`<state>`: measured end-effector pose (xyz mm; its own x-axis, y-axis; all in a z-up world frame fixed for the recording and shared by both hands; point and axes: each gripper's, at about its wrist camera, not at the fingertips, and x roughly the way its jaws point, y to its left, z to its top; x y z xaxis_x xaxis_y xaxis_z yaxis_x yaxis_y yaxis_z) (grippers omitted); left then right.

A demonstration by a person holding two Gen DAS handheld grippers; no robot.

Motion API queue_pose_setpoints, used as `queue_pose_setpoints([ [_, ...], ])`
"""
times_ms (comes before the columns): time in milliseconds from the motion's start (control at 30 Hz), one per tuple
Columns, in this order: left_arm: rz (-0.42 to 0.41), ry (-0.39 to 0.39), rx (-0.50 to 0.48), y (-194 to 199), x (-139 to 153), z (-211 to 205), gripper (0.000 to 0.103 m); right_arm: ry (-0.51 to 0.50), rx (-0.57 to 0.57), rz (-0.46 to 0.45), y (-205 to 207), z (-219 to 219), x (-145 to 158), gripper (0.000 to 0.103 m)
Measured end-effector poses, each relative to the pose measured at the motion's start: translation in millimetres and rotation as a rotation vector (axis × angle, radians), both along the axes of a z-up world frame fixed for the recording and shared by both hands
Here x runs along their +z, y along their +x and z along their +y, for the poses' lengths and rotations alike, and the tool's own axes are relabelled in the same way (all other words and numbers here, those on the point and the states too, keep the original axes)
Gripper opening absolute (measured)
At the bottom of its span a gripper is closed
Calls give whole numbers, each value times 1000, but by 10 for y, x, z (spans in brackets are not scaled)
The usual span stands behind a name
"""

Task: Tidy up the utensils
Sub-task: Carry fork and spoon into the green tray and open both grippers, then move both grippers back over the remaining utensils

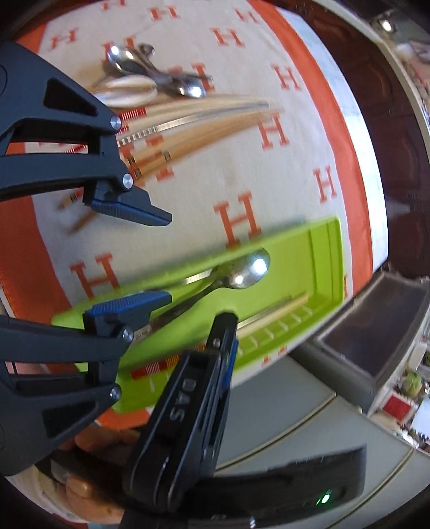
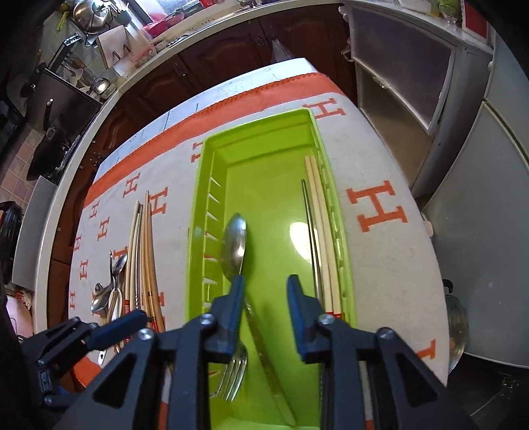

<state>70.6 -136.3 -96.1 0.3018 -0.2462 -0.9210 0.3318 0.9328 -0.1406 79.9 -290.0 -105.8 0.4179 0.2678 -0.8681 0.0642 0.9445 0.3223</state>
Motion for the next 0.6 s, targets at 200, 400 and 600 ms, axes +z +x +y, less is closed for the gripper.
queue_pose_setpoints([
  [200, -21, 50, 47, 14, 82, 238, 38, -31, 8, -10, -173, 46, 48, 36],
  [400, -27, 70, 102, -88, 133, 511, 38, -60, 19, -17, -361, 159, 92, 36],
  [600, -31, 87, 159, -186, 167, 807, 38, -77, 42, -36, -507, 312, 190, 36],
])
